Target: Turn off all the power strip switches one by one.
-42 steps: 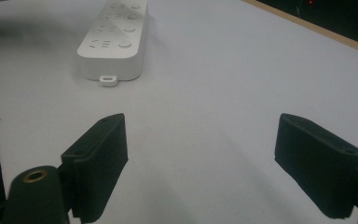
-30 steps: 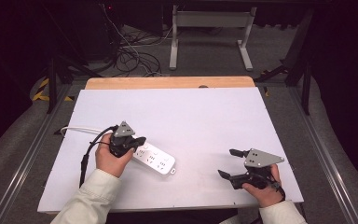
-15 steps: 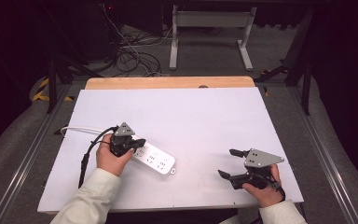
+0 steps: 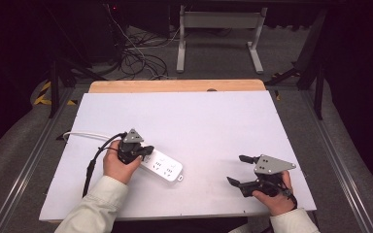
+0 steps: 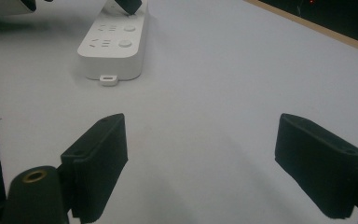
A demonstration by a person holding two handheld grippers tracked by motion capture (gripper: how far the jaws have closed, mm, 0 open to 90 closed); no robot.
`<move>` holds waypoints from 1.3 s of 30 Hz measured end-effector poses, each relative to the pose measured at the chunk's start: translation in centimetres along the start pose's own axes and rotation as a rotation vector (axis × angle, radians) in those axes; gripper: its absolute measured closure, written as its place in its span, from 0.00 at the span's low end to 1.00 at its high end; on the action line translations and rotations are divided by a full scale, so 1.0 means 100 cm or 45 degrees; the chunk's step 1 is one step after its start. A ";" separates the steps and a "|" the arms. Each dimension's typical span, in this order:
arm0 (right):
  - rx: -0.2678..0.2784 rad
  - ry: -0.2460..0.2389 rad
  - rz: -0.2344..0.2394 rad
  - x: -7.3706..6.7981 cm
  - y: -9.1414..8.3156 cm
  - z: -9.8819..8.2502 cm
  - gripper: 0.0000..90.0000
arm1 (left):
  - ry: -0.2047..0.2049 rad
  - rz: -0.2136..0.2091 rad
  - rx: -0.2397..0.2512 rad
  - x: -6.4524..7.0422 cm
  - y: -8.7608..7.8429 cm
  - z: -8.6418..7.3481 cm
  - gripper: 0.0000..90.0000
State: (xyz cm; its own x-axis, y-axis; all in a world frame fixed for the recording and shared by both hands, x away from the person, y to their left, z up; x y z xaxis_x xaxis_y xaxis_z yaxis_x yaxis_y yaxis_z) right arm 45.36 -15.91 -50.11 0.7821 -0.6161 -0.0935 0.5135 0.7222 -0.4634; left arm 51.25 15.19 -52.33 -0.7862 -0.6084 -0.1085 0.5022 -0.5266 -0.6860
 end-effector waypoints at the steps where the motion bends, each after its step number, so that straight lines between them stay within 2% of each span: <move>1: 0.000 0.000 0.000 0.000 0.000 0.000 0.20 | 0.002 0.005 0.000 0.000 0.000 0.000 1.00; 4: 0.000 -0.001 0.000 0.000 0.000 0.000 0.20 | 0.023 0.026 -0.008 -0.001 0.001 0.000 1.00; 8: 0.000 0.001 0.000 0.000 0.000 0.000 0.20 | 0.017 0.016 -0.006 0.001 0.003 0.000 1.00; 11: -0.001 0.000 0.001 -0.001 0.000 0.000 0.20 | 0.042 0.041 -0.019 0.001 0.003 0.000 1.00; 13: -0.001 0.001 0.002 -0.001 0.000 0.000 0.20 | 0.031 0.040 -0.019 0.001 0.003 0.000 1.00; 28: -0.003 0.000 0.002 -0.001 0.001 0.000 0.20 | 0.046 0.062 -0.024 0.002 0.004 0.000 1.00; 34: -0.003 -0.002 -0.001 -0.002 0.001 0.000 0.20 | 0.060 0.090 -0.045 0.002 0.004 0.000 1.00; 39: 0.000 -0.004 0.000 -0.002 0.001 0.001 0.20 | 0.044 0.088 -0.045 0.003 0.005 0.000 1.00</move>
State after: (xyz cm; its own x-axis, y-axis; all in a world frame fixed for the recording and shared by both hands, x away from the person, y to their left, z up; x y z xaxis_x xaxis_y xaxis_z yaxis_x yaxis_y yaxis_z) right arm 45.25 -15.73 -50.07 0.7831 -0.6151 -0.0910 0.5135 0.7223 -0.4632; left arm 51.25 14.70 -52.71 -0.7622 -0.6215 -0.1811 0.5434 -0.4622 -0.7007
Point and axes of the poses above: each handheld gripper's, and its own axes: y roughly forward along the jaws, z roughly out of its top, x roughly to its right, the point moved 9 cm from there along y, roughly forward along the jaws, and after that the axes turned 12 degrees about y, right-handed, at the moved point
